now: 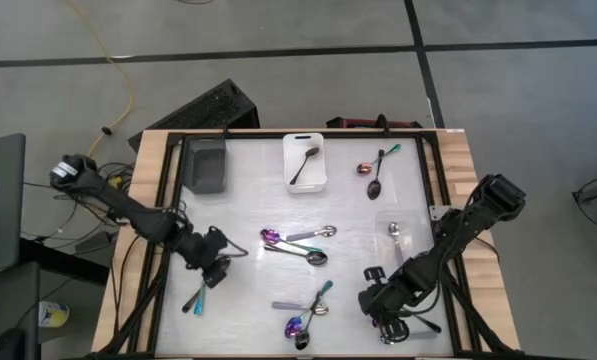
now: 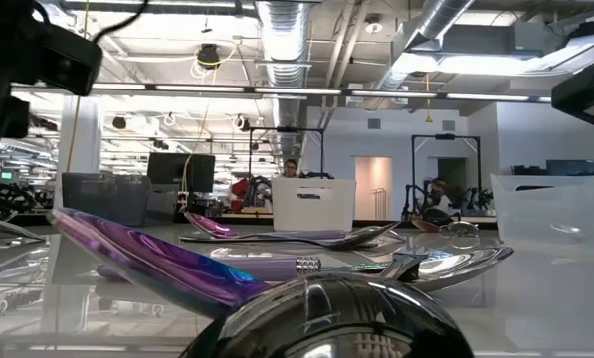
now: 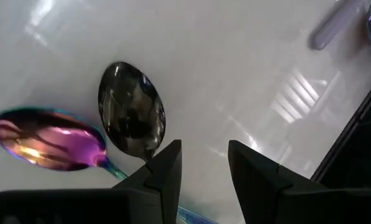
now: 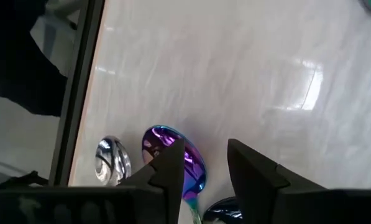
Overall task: Sort silverware by color (type)
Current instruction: Put the blue spoon into the black bin
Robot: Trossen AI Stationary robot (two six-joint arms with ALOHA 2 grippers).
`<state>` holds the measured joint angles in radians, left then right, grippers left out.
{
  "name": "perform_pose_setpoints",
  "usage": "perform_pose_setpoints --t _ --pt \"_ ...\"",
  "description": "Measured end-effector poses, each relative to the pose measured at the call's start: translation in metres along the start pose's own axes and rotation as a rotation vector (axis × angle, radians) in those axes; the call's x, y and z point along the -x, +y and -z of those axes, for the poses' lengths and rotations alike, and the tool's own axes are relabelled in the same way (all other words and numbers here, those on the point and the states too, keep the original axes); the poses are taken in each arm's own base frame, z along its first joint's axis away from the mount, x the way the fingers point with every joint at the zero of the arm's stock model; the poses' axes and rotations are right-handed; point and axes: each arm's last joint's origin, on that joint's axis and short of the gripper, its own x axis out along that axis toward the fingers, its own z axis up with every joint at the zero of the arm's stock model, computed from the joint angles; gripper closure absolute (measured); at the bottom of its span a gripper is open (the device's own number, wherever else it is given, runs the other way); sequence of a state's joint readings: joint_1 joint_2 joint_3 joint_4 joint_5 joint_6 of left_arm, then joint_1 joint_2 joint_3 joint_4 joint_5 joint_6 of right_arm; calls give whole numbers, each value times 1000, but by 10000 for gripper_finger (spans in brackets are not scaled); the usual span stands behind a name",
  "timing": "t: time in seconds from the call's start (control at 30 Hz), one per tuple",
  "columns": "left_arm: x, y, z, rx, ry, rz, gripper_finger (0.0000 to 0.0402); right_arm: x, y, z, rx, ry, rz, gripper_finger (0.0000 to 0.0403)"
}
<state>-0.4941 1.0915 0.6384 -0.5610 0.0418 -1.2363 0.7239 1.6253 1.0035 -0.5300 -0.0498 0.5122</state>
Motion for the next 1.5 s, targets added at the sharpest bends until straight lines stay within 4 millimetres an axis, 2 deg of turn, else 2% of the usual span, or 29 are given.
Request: perform_pose_setpoints --t 0.27,0.4,0.5,0.8,0.93,1.03,1.17,1.37,1.5 --pt "-5 -4 18 -71 -48 -46 285 0 -7 -4 -35 -6 8 258" --pt "-5 -6 24 -104 -67 -48 285 1 -9 -5 -171 -7 7 258" --pt "-4 -7 29 -144 -75 -48 285 1 -15 -8 -210 -11 11 258" --pt "-6 -8 38 -166 -106 -66 285 2 -23 -12 -238 -19 19 258" --pt "-15 -8 42 -182 -98 -97 285 6 -22 -10 -164 7 -22 258" --pt "-22 -9 43 -201 -77 -114 285 27 -22 -7 -125 -33 10 260" --pt "-26 -9 43 -204 -38 -116 285 70 -26 1 -51 -174 149 272" --pt "-27 -8 35 -134 -10 -109 285 130 -46 21 12 -337 368 305" --pt "-27 -7 28 -91 -16 -112 285 153 -65 40 38 -400 462 333"
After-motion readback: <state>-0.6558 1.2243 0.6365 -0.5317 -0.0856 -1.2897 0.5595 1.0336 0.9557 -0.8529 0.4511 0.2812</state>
